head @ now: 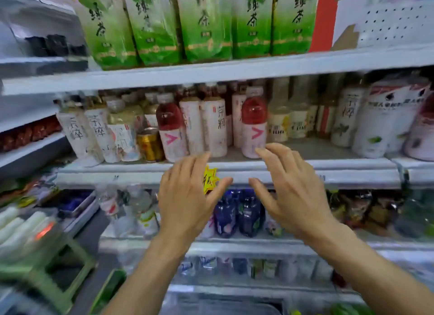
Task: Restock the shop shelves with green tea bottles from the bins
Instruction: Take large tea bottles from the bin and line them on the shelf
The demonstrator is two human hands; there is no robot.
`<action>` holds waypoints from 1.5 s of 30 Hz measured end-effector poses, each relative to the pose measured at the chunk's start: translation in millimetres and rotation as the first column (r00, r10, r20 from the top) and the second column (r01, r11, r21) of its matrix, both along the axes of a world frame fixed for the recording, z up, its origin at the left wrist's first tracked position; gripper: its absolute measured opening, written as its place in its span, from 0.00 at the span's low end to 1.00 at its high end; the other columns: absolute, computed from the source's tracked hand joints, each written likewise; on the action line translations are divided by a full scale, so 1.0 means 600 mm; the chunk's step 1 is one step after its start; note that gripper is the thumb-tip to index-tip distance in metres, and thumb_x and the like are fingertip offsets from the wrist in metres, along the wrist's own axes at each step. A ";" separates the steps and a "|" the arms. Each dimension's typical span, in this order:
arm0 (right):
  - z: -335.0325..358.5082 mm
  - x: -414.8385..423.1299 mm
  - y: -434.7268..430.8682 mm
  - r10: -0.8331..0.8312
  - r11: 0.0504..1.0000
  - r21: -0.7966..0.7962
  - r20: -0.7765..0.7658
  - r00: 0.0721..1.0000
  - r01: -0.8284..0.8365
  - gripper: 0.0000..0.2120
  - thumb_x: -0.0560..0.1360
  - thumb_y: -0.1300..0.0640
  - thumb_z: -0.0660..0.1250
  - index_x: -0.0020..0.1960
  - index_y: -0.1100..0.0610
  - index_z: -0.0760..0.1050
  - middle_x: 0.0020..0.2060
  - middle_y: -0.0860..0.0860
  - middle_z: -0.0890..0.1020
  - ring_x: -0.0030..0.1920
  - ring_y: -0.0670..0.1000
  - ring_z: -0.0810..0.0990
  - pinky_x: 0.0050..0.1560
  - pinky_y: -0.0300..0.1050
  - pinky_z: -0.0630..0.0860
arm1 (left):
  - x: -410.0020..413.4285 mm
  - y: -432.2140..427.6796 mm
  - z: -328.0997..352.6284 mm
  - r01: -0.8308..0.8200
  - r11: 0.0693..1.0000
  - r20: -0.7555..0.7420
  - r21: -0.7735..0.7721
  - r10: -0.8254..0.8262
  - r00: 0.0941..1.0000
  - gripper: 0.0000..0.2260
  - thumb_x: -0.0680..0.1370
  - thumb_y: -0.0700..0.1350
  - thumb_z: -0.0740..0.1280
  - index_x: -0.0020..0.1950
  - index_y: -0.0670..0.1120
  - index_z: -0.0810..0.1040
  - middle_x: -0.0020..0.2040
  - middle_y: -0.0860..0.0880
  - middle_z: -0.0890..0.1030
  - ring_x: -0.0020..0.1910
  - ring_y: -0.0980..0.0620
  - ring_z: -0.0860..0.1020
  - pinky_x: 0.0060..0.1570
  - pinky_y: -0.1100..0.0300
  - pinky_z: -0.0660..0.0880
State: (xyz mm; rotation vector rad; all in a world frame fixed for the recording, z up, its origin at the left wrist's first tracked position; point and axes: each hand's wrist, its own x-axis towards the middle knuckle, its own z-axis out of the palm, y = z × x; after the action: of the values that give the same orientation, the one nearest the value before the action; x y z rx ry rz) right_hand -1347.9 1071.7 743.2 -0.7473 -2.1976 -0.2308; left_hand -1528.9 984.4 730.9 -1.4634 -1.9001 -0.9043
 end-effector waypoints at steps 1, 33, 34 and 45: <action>-0.032 0.001 -0.013 -0.006 1.000 -0.030 0.026 1.000 0.007 0.24 0.75 0.51 0.71 0.67 0.62 0.74 0.62 0.61 0.77 0.58 0.64 0.78 0.51 0.57 0.77 | -0.002 -0.016 -0.029 0.008 0.998 0.041 -0.065 -0.005 0.999 0.29 0.76 0.65 0.59 0.66 0.46 0.78 0.60 0.47 0.81 0.59 0.44 0.78 0.55 0.50 0.74; -0.934 -0.107 -0.254 -0.271 -0.227 -0.858 0.511 0.816 0.462 0.52 0.63 0.42 0.80 0.74 0.57 0.53 0.64 0.58 0.68 0.65 0.64 0.70 0.57 0.58 0.72 | -0.051 -0.212 -0.908 0.073 0.285 0.260 -0.956 0.703 0.662 0.49 0.72 0.72 0.65 0.81 0.48 0.45 0.71 0.41 0.59 0.62 0.39 0.72 0.53 0.50 0.76; -0.937 -0.110 -0.255 -0.285 -0.210 -0.851 0.524 0.803 0.481 0.50 0.62 0.41 0.80 0.71 0.57 0.56 0.63 0.58 0.69 0.64 0.63 0.70 0.55 0.58 0.72 | -0.052 -0.211 -0.912 0.070 0.265 0.241 -0.962 0.697 0.675 0.49 0.73 0.71 0.65 0.81 0.48 0.43 0.71 0.41 0.58 0.63 0.40 0.72 0.54 0.51 0.76; -0.853 -0.048 -0.208 -0.309 -0.409 -0.886 0.360 0.880 0.219 0.31 0.60 0.60 0.83 0.58 0.62 0.71 0.49 0.56 0.83 0.46 0.54 0.82 0.49 0.48 0.80 | -0.090 -0.209 -0.836 0.383 0.645 0.734 -0.661 0.660 0.157 0.45 0.70 0.46 0.79 0.79 0.55 0.55 0.65 0.45 0.68 0.62 0.41 0.75 0.65 0.49 0.74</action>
State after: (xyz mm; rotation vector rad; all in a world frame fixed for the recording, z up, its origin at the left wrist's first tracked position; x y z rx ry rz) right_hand -1376.5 947.1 231.4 -2.1939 -1.4665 1.7796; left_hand -1583.2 859.1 229.5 -0.8036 -3.8491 -1.1390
